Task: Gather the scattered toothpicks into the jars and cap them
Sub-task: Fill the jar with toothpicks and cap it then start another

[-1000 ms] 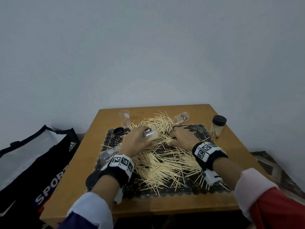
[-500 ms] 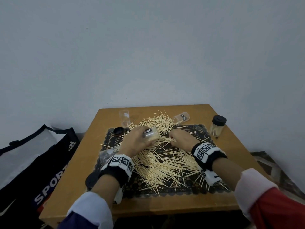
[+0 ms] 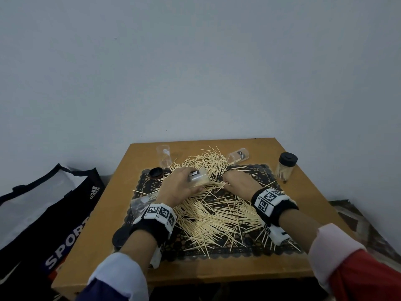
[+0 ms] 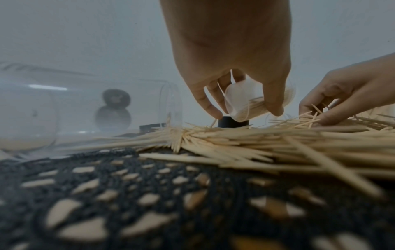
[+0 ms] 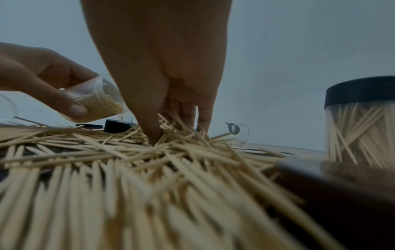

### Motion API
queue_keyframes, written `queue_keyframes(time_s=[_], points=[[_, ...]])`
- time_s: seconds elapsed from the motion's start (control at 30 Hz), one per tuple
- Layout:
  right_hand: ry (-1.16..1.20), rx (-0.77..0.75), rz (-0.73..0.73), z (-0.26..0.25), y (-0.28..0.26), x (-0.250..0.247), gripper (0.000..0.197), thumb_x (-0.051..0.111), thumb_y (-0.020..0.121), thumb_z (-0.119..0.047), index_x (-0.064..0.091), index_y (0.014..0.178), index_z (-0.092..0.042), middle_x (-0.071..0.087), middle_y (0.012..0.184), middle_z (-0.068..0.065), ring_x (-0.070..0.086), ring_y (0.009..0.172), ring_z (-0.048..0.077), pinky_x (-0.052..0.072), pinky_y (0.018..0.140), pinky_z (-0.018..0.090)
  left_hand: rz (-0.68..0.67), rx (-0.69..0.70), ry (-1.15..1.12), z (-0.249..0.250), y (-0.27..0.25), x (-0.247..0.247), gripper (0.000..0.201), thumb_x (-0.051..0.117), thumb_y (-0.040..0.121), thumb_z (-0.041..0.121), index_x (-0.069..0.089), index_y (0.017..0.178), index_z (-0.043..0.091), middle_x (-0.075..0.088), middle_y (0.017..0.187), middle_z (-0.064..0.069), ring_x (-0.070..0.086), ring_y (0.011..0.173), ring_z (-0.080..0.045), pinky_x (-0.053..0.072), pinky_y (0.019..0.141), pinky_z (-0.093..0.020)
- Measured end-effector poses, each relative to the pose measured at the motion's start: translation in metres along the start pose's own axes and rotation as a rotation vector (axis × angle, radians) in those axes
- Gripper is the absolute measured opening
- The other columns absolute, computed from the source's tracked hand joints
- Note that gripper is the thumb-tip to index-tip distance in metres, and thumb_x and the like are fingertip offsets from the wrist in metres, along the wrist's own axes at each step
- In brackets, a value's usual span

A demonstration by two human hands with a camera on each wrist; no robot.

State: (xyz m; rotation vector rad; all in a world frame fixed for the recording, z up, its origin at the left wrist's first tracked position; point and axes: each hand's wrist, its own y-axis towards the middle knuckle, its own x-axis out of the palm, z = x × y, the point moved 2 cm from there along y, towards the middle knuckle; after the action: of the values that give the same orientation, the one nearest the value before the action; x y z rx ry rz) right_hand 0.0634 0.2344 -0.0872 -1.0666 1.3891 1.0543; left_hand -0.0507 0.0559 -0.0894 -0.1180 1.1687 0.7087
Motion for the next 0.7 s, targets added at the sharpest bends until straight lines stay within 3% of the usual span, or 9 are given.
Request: queue_keyframes(time_s=[0.2, 0.33, 0.47, 0.6, 0.7], points=[[-0.067, 0.018, 0.078, 0.000, -0.002, -0.004, 0.017, 0.051, 0.098, -0.025, 0.060, 0.101, -0.011, 0.067, 0.101, 0.008, 0.063, 0.095, 0.028, 0.048, 0.074, 0.037, 0.006, 0.011, -0.002, 0.001, 0.000, 0.000, 0.065, 0.072, 0.082, 0.046, 0.050, 0.134, 0.014, 0.059, 0.125, -0.001, 0.053, 0.108, -0.015, 0.047, 0.090, -0.027], [-0.095, 0.029, 0.117, -0.004, -0.003, -0.008, 0.011, 0.049, 0.098, -0.017, 0.058, 0.101, -0.011, 0.068, 0.098, 0.008, 0.064, 0.091, 0.028, 0.044, 0.066, 0.034, 0.010, 0.008, -0.010, 0.000, -0.001, 0.000, 0.066, 0.072, 0.082, 0.048, 0.050, 0.134, 0.014, 0.059, 0.126, -0.001, 0.053, 0.109, -0.015, 0.047, 0.092, -0.030], [-0.025, 0.030, 0.209, -0.005, -0.006, -0.015, 0.012, 0.052, 0.093, -0.003, 0.060, 0.099, -0.011, 0.069, 0.096, 0.007, 0.065, 0.086, 0.025, 0.044, 0.065, 0.030, 0.005, -0.008, -0.010, -0.001, 0.000, 0.000, 0.067, 0.071, 0.082, 0.049, 0.049, 0.135, 0.016, 0.058, 0.127, 0.000, 0.053, 0.110, -0.015, 0.048, 0.094, -0.033], [0.032, 0.032, 0.306, -0.003, -0.007, -0.017, 0.021, 0.057, 0.089, 0.002, 0.064, 0.105, -0.010, 0.069, 0.096, 0.008, 0.066, 0.079, 0.025, 0.056, 0.070, 0.036, 0.046, -0.031, 0.004, 0.001, -0.001, -0.003, 0.063, 0.071, 0.083, 0.046, 0.050, 0.135, 0.016, 0.057, 0.127, 0.001, 0.053, 0.113, -0.016, 0.047, 0.094, -0.034], [0.065, 0.026, 0.360, -0.003, -0.008, -0.019, 0.021, 0.060, 0.087, 0.004, 0.067, 0.102, -0.009, 0.069, 0.093, 0.008, 0.065, 0.074, 0.024, 0.057, 0.068, 0.037, 0.072, -0.048, 0.013, -0.001, -0.001, -0.005, 0.060, 0.069, 0.085, 0.045, 0.050, 0.134, 0.017, 0.058, 0.127, -0.001, 0.052, 0.114, -0.018, 0.047, 0.095, -0.036]])
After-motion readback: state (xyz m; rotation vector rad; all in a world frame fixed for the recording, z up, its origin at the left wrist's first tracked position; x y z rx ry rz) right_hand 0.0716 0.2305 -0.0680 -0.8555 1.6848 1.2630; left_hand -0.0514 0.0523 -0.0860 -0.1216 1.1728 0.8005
